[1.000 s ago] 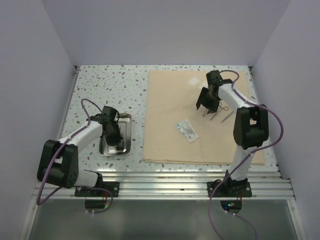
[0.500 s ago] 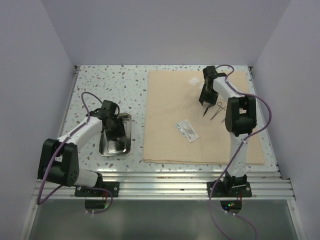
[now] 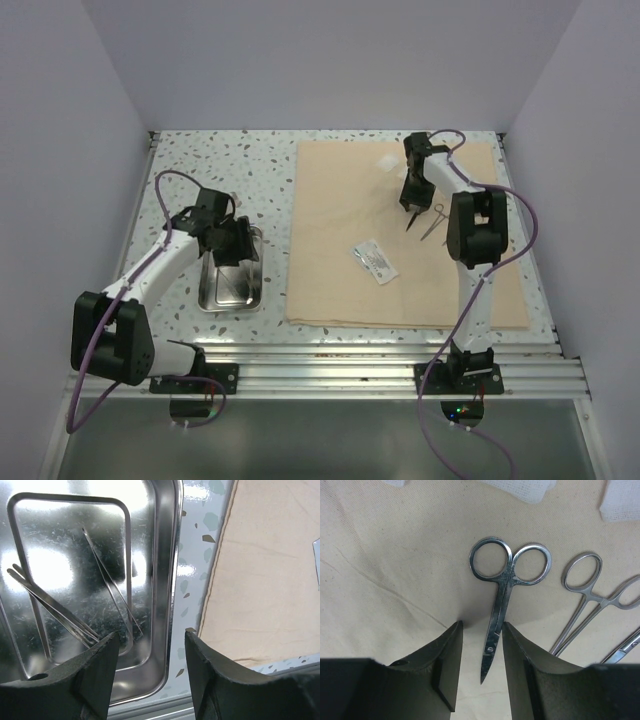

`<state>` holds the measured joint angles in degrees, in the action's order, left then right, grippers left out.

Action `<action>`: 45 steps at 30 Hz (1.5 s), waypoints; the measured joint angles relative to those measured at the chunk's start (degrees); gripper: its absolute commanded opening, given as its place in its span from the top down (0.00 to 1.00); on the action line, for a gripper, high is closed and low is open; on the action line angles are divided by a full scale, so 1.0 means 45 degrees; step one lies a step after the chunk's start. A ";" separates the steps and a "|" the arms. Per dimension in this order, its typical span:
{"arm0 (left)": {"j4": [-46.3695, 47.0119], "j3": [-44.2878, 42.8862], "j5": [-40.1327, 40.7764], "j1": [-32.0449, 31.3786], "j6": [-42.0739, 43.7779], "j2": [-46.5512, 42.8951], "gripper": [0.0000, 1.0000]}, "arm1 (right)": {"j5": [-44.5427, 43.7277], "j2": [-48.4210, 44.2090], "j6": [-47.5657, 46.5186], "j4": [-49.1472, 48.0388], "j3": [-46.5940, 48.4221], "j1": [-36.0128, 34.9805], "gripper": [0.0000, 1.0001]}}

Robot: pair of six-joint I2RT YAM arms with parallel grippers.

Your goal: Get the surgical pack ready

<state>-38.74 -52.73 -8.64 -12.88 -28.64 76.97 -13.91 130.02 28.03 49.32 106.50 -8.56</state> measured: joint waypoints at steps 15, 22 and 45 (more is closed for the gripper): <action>-0.0073 -0.0763 -0.0403 0.0000 0.0087 -0.0083 0.42 | 0.0272 -0.0291 0.0102 -0.0578 -0.0631 0.0194 0.64; -0.0209 -0.1044 -0.0602 0.0000 0.0087 -0.0209 0.42 | 0.0374 -0.0321 0.0126 -0.0636 -0.0704 0.0253 0.68; 0.1690 -0.1127 -0.4522 -0.0019 -0.0612 -0.0937 0.24 | 0.2875 -0.2030 0.0107 -0.0529 -0.2409 0.0495 1.00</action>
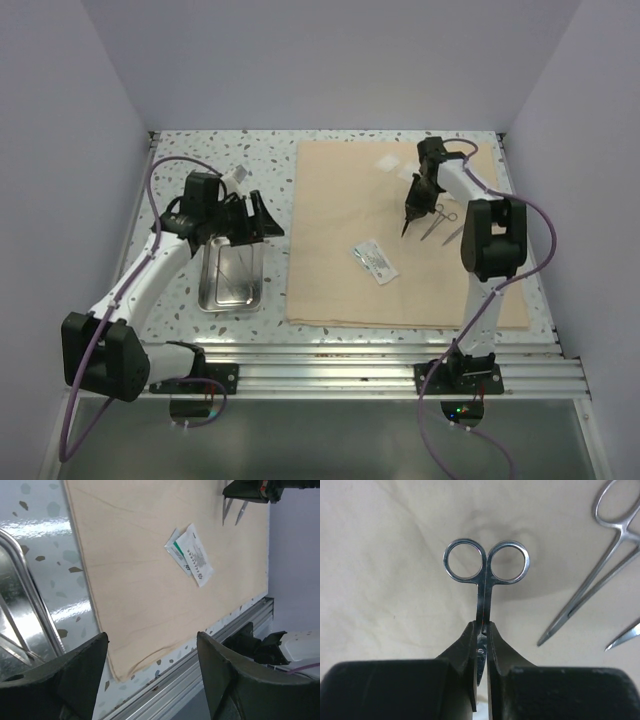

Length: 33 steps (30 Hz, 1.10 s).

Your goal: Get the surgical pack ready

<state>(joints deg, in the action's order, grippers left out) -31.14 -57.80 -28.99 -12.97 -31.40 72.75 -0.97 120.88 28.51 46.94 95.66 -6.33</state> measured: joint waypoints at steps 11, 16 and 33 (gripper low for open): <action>0.4376 0.0801 -0.1180 -0.2302 -0.2817 0.1331 0.21 | 0.2191 -0.3866 0.0923 -0.1127 -0.2953 -0.0651 1.00; 0.5396 0.0107 -0.1180 -0.3594 -0.3657 0.3308 0.23 | 0.2574 -0.4906 0.1783 -0.1642 -0.4095 -0.2093 1.00; 0.7563 -0.0801 -0.1277 -0.5081 -0.4585 0.5348 0.43 | 0.3118 -0.6640 0.3342 -0.1972 -0.4707 -0.4192 1.00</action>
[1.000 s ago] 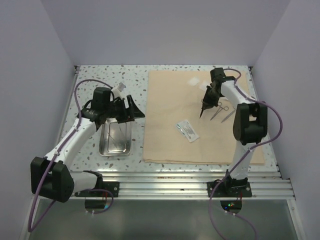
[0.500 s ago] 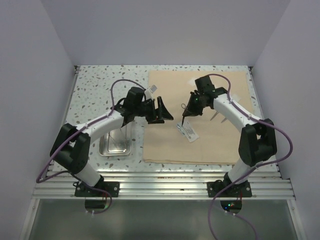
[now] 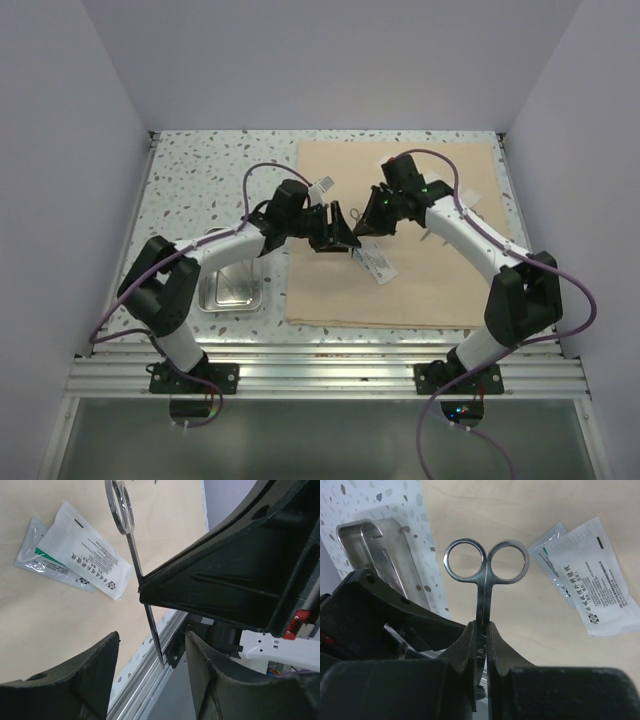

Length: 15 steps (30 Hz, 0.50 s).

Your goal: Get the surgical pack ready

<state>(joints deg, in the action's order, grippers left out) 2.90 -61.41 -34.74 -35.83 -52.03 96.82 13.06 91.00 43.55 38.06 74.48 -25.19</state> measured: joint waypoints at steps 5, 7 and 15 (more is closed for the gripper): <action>-0.0015 -0.0141 -0.0053 -0.0097 -0.0141 0.0447 0.73 | 0.0005 -0.0073 0.0180 0.0005 0.0000 -0.0238 1.00; -0.0015 -0.0291 -0.0146 -0.0097 -0.0189 0.0680 1.00 | 0.0005 -0.0102 0.0199 0.0005 0.0005 -0.0282 1.00; -0.2278 -0.0559 0.0996 0.0384 0.1180 0.0146 1.00 | -0.0544 0.0359 -0.0272 0.0884 0.0962 0.0189 0.39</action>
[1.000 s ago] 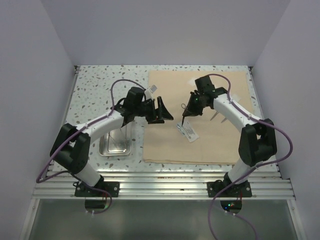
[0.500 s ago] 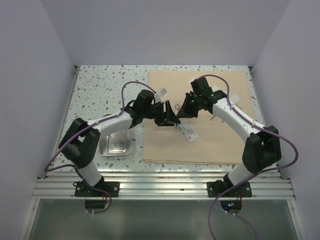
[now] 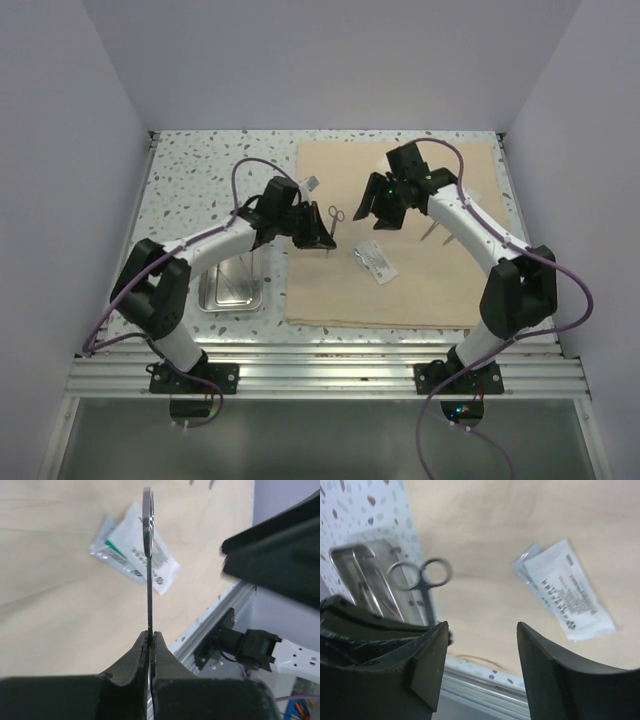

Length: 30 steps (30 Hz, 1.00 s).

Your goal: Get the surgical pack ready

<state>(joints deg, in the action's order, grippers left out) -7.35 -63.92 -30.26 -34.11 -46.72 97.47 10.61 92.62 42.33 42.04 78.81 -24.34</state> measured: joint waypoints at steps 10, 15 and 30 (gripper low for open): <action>-0.4522 0.2924 0.4337 0.2268 0.2317 -0.4556 1.00 | -0.1928 0.2302 -0.1700 0.1059 0.1695 0.3803 0.43; -0.5935 0.3366 0.6018 0.2589 0.2443 -0.4804 1.00 | -0.2361 0.3308 -0.2239 0.1268 0.1710 0.4959 0.44; -0.6547 0.3900 0.7106 0.4308 0.3235 -0.3774 0.93 | -0.3798 0.5717 -0.2856 0.1569 0.3230 0.5790 0.51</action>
<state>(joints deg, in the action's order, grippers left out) -36.82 -46.37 1.72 -14.72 -32.16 80.49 -6.48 118.34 29.47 49.10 93.34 1.72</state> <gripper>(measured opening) 0.030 0.500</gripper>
